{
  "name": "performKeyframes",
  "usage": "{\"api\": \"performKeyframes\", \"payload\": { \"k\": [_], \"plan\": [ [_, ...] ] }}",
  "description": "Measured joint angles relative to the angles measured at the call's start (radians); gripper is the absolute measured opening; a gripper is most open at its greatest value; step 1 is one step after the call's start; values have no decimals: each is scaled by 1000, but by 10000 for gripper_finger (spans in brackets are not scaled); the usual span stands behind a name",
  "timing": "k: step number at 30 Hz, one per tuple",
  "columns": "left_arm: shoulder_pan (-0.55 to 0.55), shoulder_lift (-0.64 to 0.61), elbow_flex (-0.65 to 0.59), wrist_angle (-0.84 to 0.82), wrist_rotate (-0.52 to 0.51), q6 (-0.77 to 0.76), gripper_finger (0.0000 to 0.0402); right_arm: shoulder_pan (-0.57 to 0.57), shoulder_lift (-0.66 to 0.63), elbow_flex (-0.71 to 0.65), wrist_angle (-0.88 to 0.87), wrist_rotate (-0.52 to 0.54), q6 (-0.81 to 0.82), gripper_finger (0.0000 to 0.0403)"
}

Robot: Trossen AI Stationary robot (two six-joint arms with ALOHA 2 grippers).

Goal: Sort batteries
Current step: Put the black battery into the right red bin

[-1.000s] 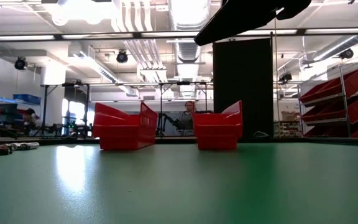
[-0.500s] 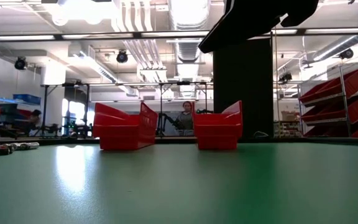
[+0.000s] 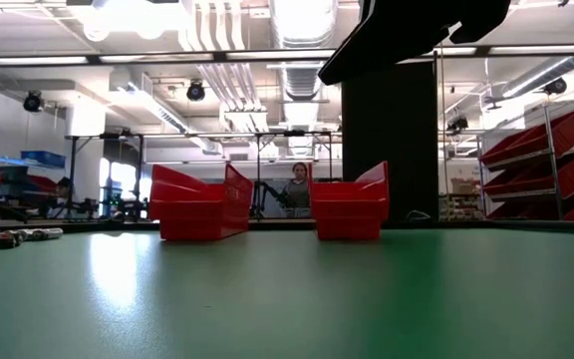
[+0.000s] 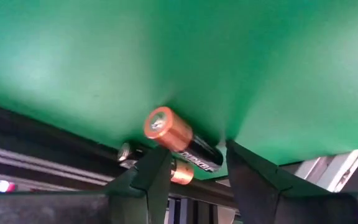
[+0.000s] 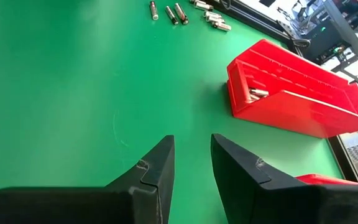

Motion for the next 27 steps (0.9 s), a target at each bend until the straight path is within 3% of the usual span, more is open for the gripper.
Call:
{"api": "performKeyframes", "payload": {
  "k": [10,23,27],
  "plan": [
    [2,2,58,-142,-37,52,136,0,0,0,3,0,-4,83],
    [4,37,57,-138,-32,57,135,0,0,0,2,0,-1,76],
    [5,70,68,-137,-23,104,115,0,0,0,2,0,-3,84]
  ]
}}
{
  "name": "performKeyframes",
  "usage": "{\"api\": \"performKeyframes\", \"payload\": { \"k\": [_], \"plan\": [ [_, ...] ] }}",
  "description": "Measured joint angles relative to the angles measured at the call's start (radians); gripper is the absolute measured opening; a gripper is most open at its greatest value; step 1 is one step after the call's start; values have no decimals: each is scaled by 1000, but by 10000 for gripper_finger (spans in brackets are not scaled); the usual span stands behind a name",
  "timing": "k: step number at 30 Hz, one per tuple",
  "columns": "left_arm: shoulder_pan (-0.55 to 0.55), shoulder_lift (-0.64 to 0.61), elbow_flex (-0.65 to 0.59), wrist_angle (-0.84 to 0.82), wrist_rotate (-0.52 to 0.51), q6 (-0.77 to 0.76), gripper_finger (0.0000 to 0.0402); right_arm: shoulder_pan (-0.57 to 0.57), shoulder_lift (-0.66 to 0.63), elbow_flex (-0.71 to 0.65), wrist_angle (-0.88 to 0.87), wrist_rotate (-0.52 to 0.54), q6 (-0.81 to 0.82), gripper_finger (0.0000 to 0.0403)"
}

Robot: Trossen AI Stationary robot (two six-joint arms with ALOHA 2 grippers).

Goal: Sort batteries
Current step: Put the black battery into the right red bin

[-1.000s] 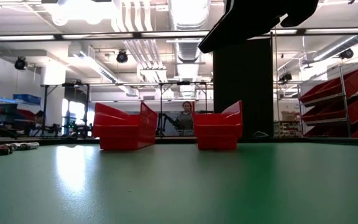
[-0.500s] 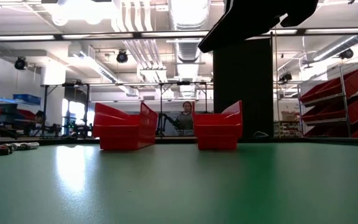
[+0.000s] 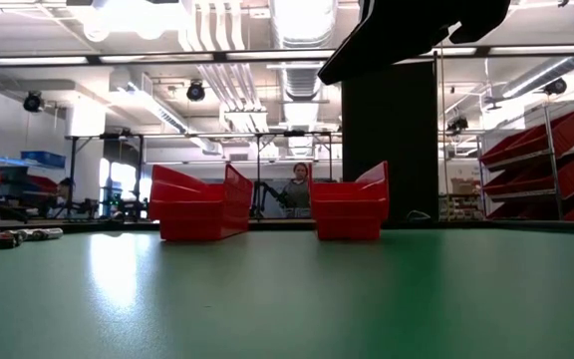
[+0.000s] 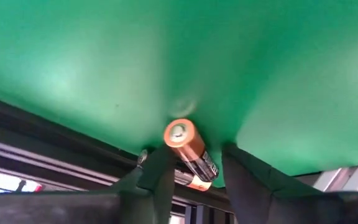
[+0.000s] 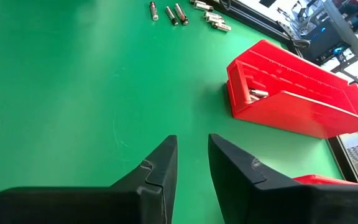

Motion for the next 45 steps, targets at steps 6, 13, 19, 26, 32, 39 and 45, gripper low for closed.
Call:
{"api": "performKeyframes", "payload": {
  "k": [6,13,19,26,32,39,45],
  "plan": [
    [10,23,20,-2,2,60,39,0,0,0,0,0,-1,93],
    [15,13,54,-61,-49,181,25,0,0,4,0,0,2,84],
    [65,-13,117,-211,-230,295,27,10,0,5,-8,1,25,70],
    [181,-55,186,-265,-492,513,29,49,0,5,-111,2,176,64],
    [364,-60,263,-271,-648,844,30,114,0,5,-263,2,404,72],
    [628,-61,439,-262,-849,1291,31,220,0,5,-444,2,747,85],
    [870,-63,580,-125,-912,1598,31,323,0,1,-503,4,1025,91]
  ]
}}
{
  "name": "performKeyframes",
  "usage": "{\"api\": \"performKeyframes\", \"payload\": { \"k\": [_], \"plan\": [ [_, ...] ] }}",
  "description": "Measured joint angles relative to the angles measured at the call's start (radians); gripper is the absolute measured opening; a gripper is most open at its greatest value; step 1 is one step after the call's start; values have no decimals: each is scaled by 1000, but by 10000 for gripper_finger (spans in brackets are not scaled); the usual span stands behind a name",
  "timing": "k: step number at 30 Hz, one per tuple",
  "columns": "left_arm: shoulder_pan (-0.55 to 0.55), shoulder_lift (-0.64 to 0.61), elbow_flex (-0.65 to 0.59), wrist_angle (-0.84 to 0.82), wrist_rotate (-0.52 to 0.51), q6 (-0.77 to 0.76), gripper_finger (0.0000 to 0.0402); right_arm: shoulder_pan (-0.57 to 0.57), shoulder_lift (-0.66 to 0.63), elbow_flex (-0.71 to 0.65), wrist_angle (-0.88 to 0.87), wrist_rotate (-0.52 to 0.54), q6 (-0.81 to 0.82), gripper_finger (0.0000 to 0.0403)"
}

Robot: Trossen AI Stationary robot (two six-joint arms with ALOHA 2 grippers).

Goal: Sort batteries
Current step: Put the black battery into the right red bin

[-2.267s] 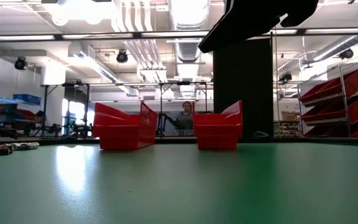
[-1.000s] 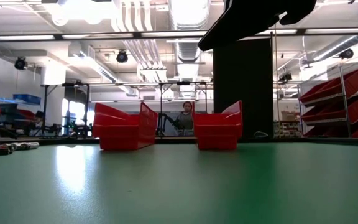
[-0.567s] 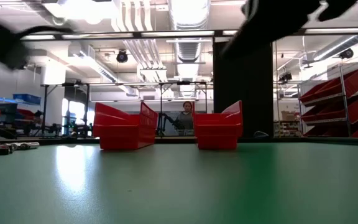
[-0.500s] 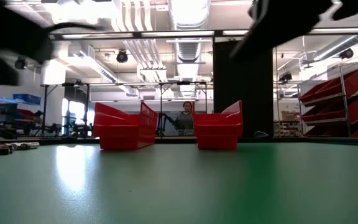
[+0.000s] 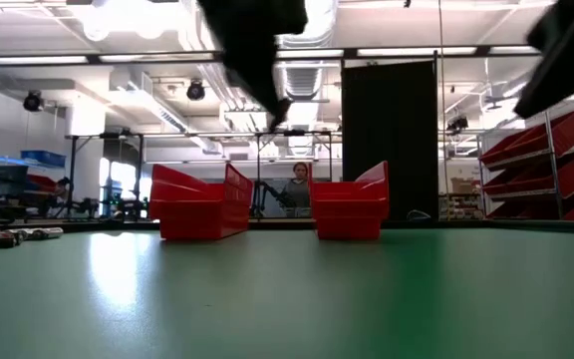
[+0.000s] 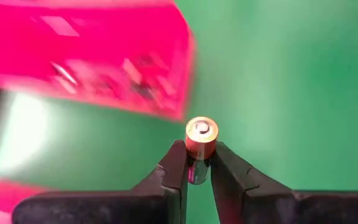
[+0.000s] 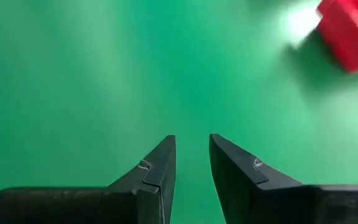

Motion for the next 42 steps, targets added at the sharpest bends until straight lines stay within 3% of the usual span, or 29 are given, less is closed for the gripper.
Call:
{"api": "performKeyframes", "payload": {
  "k": [6,14,22,28,32,36,42],
  "plan": [
    [174,0,22,318,5,127,31,97,17,-3,6,35,225,82],
    [268,13,22,562,104,151,31,157,74,9,12,62,412,68],
    [296,110,22,585,104,123,38,156,114,60,11,51,388,88],
    [298,161,21,592,83,119,88,156,113,85,7,56,273,112],
    [306,163,55,524,62,86,139,156,113,106,6,60,185,132],
    [285,159,186,283,83,72,182,156,111,123,2,63,105,152],
    [120,151,405,-38,91,-9,195,153,109,152,-1,79,-58,173]
  ]
}}
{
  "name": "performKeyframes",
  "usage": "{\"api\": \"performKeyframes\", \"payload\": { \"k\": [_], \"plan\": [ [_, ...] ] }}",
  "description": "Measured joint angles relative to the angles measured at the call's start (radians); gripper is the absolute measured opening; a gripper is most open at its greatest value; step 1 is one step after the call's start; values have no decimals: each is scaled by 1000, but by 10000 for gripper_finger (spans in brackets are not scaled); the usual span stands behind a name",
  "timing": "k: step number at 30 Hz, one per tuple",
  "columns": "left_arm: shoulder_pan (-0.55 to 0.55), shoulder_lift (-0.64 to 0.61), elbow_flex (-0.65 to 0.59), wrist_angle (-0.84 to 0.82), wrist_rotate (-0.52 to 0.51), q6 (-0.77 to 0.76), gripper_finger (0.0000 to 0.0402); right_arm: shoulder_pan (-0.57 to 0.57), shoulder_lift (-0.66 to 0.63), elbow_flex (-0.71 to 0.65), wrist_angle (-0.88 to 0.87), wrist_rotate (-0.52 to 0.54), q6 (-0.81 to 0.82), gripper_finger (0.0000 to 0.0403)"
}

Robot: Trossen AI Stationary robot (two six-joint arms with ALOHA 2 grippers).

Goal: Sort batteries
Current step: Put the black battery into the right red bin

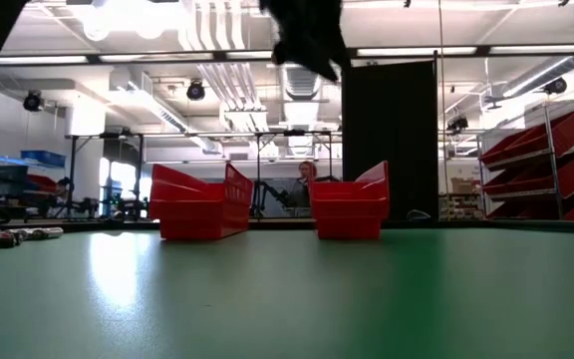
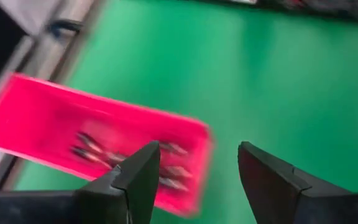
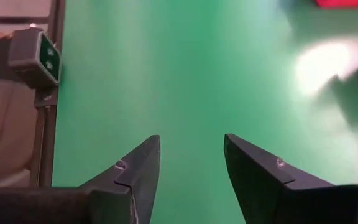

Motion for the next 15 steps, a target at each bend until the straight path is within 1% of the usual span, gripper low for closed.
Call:
{"api": "performKeyframes", "payload": {
  "k": [3,7,11,15],
  "plan": [
    [-122,0,53,-169,-2,-36,191,-5,0,19,2,2,-90,180],
    [-289,0,69,-422,0,-145,185,-15,0,42,3,21,-207,187],
    [-455,0,28,-591,0,-367,182,-33,-1,54,6,89,-326,189],
    [-599,0,-47,-641,8,-615,182,-67,-1,59,4,142,-417,188]
  ]
}}
